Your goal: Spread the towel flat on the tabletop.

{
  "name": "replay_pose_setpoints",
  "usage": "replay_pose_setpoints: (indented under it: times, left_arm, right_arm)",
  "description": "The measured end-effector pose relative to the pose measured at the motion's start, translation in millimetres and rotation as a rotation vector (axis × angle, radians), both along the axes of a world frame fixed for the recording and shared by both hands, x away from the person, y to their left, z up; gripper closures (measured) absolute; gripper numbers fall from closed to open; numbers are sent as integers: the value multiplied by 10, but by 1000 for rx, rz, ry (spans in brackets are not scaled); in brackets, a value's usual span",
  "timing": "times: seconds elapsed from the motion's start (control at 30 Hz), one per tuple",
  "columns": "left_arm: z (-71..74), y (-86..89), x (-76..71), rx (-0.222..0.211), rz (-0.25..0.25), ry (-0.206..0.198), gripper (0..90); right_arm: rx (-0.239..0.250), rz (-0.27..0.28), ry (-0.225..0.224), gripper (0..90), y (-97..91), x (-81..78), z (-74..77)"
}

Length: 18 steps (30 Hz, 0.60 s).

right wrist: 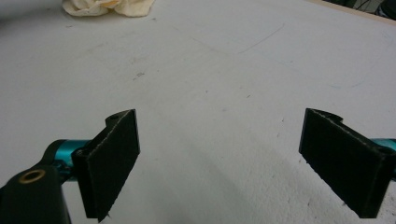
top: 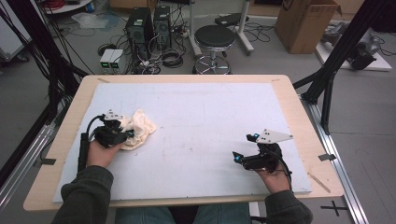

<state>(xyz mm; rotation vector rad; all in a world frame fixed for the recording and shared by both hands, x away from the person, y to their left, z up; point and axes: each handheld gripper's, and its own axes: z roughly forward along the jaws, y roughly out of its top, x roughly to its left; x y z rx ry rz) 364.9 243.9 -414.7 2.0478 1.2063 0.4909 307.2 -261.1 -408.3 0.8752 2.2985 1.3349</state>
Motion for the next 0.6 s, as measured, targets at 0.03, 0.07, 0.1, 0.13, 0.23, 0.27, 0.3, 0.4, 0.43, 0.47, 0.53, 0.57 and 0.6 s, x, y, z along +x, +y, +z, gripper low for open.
replay_pose_setpoints:
  times: [0.03,0.07,0.1,0.13,0.23,0.27,0.3,0.4,0.43,0.47,0.53,0.57,0.6]
  left_arm:
    - [0,0,0,0,0,0,797]
    - [19,7,-14,-18,5,-8,798]
    - [19,7,-14,-18,5,-8,798]
    - [42,17,-29,-38,9,-13,798]
    - [66,17,-48,-60,15,-26,799]
    - [93,22,-69,-78,14,-36,799]
    - [106,19,-81,-86,18,-41,799]
    - [144,19,-116,-100,14,-53,800]
    - [144,19,-116,-100,14,-53,800]
    - [168,15,-137,-122,14,-61,800]
    - [181,15,-146,-128,12,-66,800]
    - [197,12,-156,-130,12,-71,801]
    - [227,3,-174,-144,4,-79,801]
  right_arm:
    - [0,0,0,116,0,0,0]
    - [3,0,7,116,4,-1,1]
    - [3,0,7,116,4,-1,1]
    - [5,-3,10,116,9,-1,5]
    - [2,0,6,116,17,5,6]
    - [0,0,8,116,19,6,5]
    - [1,0,8,116,20,7,3]
    - [2,0,9,116,24,10,3]
    - [0,3,5,116,23,13,3]
    - [0,4,5,116,24,13,4]
    - [1,3,5,116,28,13,4]
    - [1,2,4,116,28,14,4]
    - [2,3,5,116,29,13,4]
